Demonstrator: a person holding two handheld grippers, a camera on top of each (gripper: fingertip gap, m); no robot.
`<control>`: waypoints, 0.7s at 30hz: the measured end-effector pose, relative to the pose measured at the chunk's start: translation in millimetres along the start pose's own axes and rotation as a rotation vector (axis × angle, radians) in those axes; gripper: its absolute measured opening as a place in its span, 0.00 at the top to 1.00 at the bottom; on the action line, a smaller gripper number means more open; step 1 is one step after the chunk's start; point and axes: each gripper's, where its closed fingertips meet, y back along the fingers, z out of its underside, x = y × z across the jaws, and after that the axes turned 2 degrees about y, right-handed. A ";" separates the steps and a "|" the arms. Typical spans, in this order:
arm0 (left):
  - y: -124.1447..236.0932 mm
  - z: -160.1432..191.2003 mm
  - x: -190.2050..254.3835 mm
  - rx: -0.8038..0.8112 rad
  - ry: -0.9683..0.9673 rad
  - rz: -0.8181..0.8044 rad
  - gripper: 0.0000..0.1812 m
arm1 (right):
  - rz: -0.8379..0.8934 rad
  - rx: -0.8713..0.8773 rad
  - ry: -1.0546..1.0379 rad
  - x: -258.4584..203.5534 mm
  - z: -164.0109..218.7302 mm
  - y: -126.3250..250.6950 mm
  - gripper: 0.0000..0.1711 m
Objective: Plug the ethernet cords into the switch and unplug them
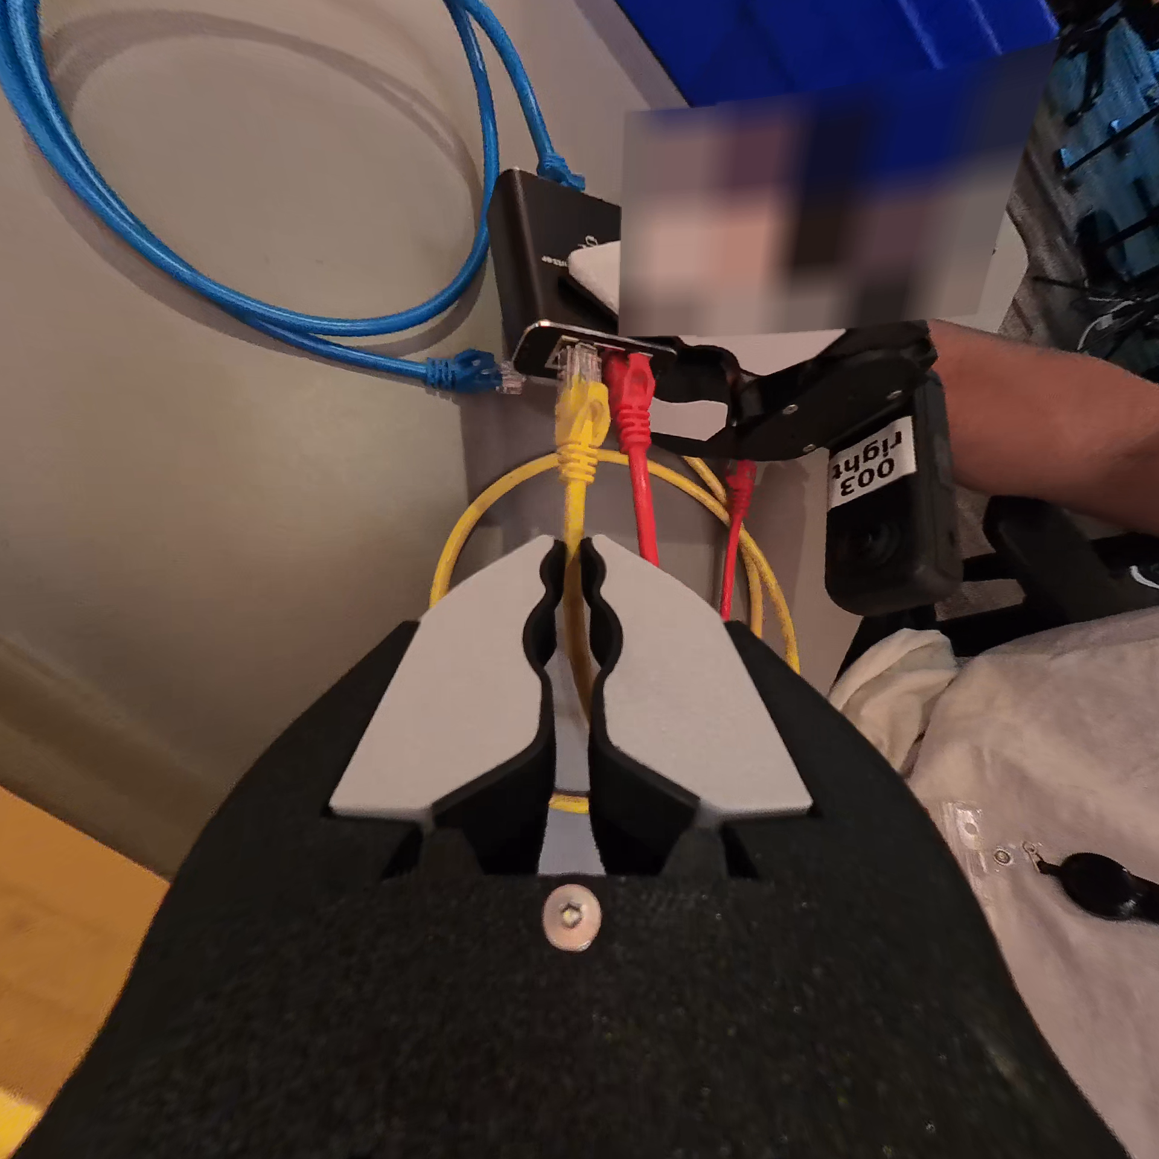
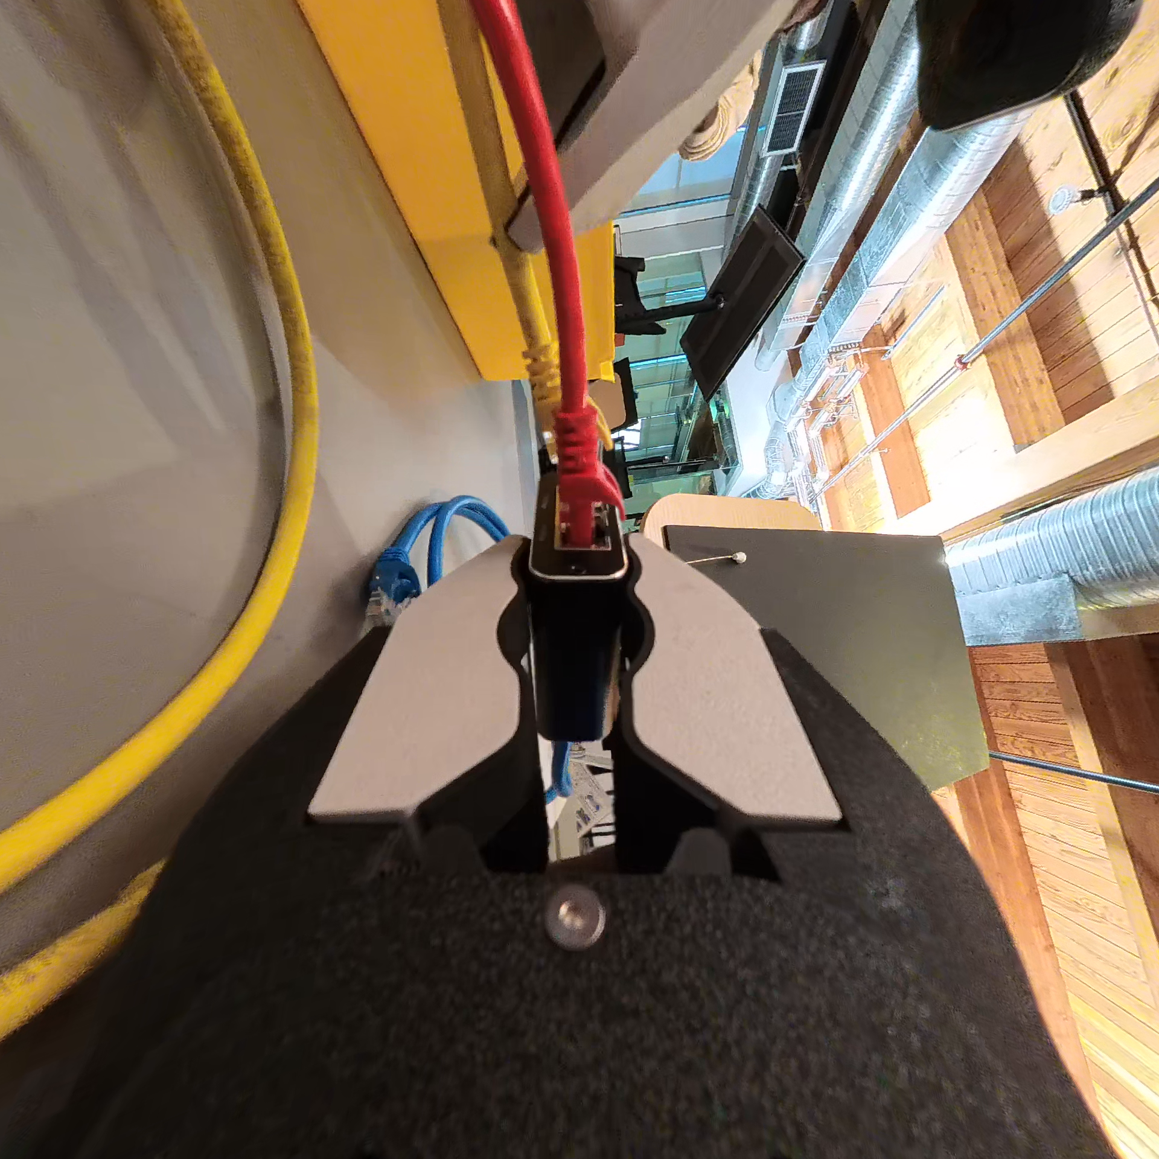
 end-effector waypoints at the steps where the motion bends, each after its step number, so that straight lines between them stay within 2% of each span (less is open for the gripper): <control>1: 0.0 0.6 1.2 -0.006 0.000 0.009 0.97 | 0.003 0.002 0.002 0.5 -0.3 0.3 0.86; 14: -0.5 4.1 4.2 -0.014 0.058 0.069 0.97 | 0.050 0.021 0.063 3.8 -7.1 1.0 0.86; 21: 1.2 -4.2 3.8 0.018 -0.041 -0.011 0.98 | 0.028 0.002 0.019 1.4 -4.8 0.6 0.86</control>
